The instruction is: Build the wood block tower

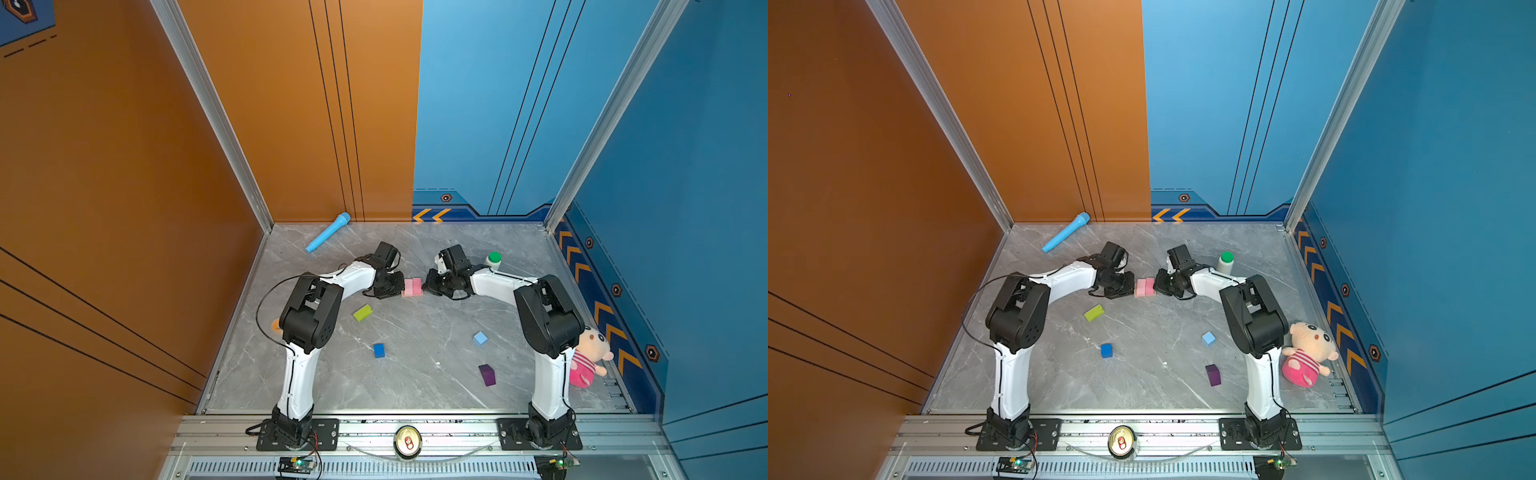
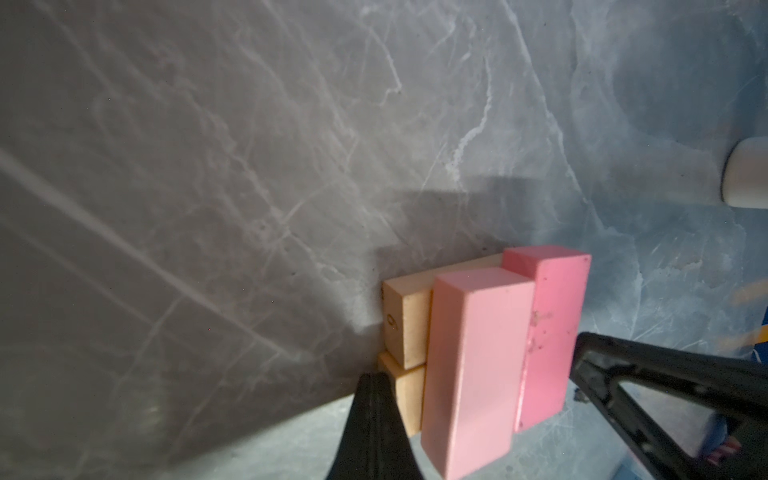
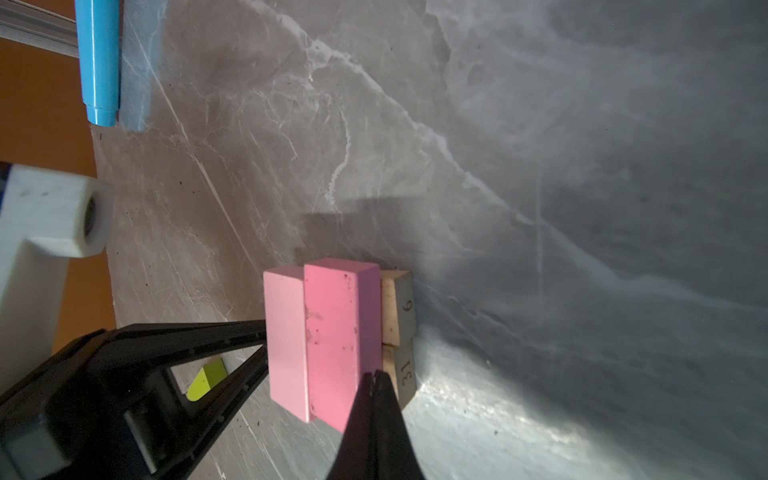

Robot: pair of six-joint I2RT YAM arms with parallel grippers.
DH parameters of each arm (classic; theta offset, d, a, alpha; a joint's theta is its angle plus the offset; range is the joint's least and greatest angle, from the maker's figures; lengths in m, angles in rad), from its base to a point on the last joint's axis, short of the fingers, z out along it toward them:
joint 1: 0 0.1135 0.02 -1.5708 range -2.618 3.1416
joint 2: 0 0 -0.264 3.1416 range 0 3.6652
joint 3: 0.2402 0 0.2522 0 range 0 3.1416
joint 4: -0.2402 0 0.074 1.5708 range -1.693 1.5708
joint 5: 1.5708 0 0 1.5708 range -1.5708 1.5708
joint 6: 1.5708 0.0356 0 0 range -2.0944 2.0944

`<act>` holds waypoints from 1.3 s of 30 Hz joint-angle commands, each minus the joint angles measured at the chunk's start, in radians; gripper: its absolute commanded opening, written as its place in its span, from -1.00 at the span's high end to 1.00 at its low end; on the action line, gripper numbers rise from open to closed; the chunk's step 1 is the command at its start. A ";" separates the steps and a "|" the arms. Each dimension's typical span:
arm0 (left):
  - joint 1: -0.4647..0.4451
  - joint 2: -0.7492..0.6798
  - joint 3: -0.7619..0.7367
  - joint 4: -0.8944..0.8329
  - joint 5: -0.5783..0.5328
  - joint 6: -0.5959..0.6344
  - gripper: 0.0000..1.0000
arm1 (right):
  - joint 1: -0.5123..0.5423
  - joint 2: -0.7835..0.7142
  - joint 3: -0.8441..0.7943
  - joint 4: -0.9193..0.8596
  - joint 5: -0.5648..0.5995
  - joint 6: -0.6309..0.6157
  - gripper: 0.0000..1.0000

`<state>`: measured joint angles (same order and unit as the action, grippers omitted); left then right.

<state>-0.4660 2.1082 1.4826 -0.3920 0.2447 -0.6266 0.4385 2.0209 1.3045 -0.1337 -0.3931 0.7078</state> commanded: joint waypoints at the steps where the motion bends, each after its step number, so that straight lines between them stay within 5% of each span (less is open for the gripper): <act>1: -0.008 0.018 0.027 -0.011 0.021 -0.006 1.00 | 0.001 0.015 0.024 0.002 -0.009 0.007 1.00; 39: 0.004 -0.042 -0.010 -0.031 -0.023 -0.011 1.00 | -0.032 0.035 0.088 -0.038 0.015 -0.020 1.00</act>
<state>-0.4698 2.1128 1.4937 -0.3923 0.2432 -0.6296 0.4122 2.0331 1.3590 -0.1425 -0.3912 0.7044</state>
